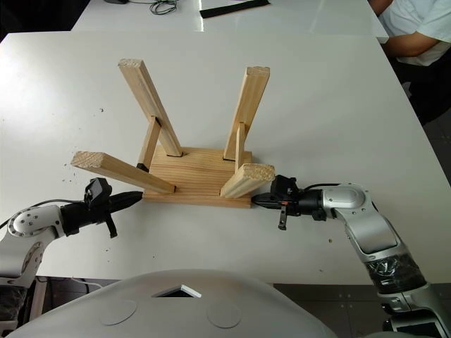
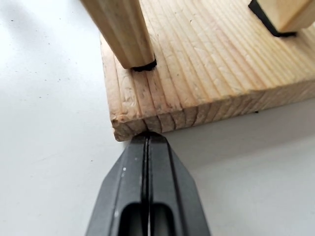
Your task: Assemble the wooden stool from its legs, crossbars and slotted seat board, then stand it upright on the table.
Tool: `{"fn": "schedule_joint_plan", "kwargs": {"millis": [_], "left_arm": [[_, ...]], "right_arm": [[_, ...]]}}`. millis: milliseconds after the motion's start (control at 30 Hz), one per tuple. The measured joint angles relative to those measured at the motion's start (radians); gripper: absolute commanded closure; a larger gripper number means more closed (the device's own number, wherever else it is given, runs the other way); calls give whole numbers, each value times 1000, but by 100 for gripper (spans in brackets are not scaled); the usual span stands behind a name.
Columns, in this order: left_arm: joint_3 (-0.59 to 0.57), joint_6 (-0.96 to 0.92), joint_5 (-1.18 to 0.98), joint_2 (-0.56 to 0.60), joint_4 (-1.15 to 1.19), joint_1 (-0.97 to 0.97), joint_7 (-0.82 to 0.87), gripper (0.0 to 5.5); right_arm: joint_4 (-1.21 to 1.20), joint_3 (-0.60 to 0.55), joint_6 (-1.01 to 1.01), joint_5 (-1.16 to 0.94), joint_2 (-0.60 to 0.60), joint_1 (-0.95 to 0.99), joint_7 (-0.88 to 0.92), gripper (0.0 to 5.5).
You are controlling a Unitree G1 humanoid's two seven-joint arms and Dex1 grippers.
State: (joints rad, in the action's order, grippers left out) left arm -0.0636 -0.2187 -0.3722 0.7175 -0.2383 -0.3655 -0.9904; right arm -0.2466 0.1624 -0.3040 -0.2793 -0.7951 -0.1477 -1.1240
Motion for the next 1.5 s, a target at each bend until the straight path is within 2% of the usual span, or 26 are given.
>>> {"fn": "schedule_joint_plan", "kwargs": {"millis": [233,400,767,1000,1233,1500], "left_arm": [[-92,-121,-130,34,-216,-58,10,548],[-147,-249,-240,43,-345,-97,59,548],[-331,-380,-597,57,-399,51,179,548],[-336,-391,-609,60,-399,20,191,548],[-292,-378,-512,54,-389,-57,189,548],[-256,-288,-457,28,-332,-45,162,548]], "right_arm": [[-152,-157,-88,-133,-118,-54,-82,550],[-195,-241,-139,-166,-156,-65,-89,550],[-233,-320,-283,-312,-174,16,-102,550],[-231,-340,-351,-333,-172,67,-102,550],[-224,-332,-356,-328,-144,80,-100,550],[-185,-310,-262,-291,-102,82,-110,550]]}}
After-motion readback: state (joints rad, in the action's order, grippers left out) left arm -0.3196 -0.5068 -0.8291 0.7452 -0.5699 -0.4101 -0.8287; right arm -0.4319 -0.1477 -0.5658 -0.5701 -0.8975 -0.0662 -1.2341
